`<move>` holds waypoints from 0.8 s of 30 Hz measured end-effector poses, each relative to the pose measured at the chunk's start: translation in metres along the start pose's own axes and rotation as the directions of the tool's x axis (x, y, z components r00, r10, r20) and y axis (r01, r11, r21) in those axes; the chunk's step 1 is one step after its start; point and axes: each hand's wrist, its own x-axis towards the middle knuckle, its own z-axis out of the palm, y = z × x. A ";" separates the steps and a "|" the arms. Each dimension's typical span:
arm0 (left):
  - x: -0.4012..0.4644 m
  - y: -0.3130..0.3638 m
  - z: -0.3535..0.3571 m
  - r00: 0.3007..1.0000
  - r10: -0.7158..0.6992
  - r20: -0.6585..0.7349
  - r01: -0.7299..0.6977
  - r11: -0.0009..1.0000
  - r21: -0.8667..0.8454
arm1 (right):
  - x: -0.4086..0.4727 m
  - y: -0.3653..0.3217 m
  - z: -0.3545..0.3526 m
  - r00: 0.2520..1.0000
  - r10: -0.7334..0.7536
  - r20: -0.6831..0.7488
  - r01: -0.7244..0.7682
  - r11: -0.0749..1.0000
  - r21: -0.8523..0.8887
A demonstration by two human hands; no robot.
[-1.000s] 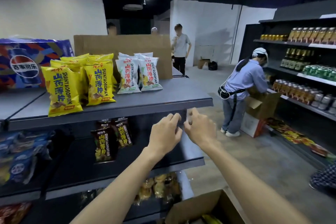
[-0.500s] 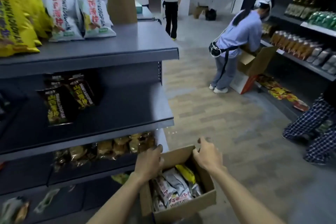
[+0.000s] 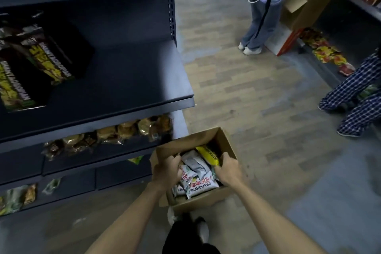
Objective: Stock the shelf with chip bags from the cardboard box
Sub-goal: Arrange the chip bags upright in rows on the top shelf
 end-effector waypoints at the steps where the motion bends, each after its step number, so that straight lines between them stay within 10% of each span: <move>1: 0.003 -0.004 0.006 1.000 0.010 0.020 -0.010 1.000 0.023 | 0.004 0.001 0.005 1.000 0.004 0.016 -0.004 1.000 -0.011; 7: 0.015 -0.011 0.048 0.961 0.058 0.269 -0.151 0.928 0.340 | 0.024 0.006 0.032 0.995 0.019 0.100 -0.013 0.998 -0.061; 24: 0.059 -0.023 0.113 0.892 -0.111 0.439 -0.036 0.949 0.313 | 0.083 0.009 0.107 0.875 0.273 0.400 -0.326 0.943 0.069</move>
